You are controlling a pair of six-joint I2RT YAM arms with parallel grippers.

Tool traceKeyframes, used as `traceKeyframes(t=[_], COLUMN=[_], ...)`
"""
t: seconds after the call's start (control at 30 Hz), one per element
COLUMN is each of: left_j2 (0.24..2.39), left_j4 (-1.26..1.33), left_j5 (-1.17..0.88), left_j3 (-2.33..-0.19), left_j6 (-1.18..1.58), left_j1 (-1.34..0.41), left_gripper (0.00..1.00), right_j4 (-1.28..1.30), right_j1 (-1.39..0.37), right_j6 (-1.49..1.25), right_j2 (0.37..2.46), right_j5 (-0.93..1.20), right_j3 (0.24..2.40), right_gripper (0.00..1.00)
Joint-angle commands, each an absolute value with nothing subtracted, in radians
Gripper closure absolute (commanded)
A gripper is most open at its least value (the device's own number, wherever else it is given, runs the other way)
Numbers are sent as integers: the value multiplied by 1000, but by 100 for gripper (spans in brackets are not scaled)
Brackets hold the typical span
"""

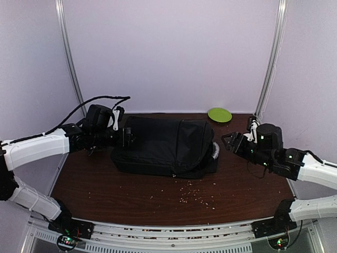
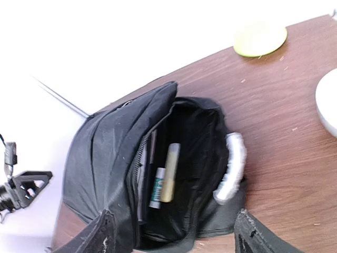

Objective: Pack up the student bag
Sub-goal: Adjust the student bag at the center of the board, then zip the student bag at the center of the board.

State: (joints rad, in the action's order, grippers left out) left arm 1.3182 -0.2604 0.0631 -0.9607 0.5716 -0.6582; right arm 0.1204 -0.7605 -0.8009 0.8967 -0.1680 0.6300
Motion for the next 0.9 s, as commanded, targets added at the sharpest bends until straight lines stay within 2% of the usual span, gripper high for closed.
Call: traceKeyframes(t=[0.0,0.13,0.33,0.4,0.43,0.53,0.6,0.7,0.87], left_j2=[1309,1325,1368,1378,1382,1398,1412,1435,1465], left_j4=[-244,-228,-219,-213,-212,-201,-187,-165,-135], left_j5=[30,3,3,5,6,6,-3,-17,-36], left_j3=[-938,-927,-934,-934,-933,-926,-922,-918,-900], left_j6=[597,616,624,626,627,627,627,631,634], left_j1=[-663,-663,-663,-663,-663,-663,-663,-663,-664], left_gripper=[28,28,28,28,28,29,29,29,29], right_j4=[-108,-297,-159,-213,-248,-230,-192,-196,-177], right_j1=[-718,-678,-631,-614,-611,-607,-595,-566,-533], right_j6=[-911,-962,-965,-996,-1007,-992,-969,-947,-925], right_j2=[971,1058,1289,1336,1349,1374,1399,1451,1557], right_j5=[-12,61,127,181,193,160,128,101,69], right_j3=[639,633,788,768,752,730,721,686,674], right_gripper=[22,21,24,32,38,70,83,89,87])
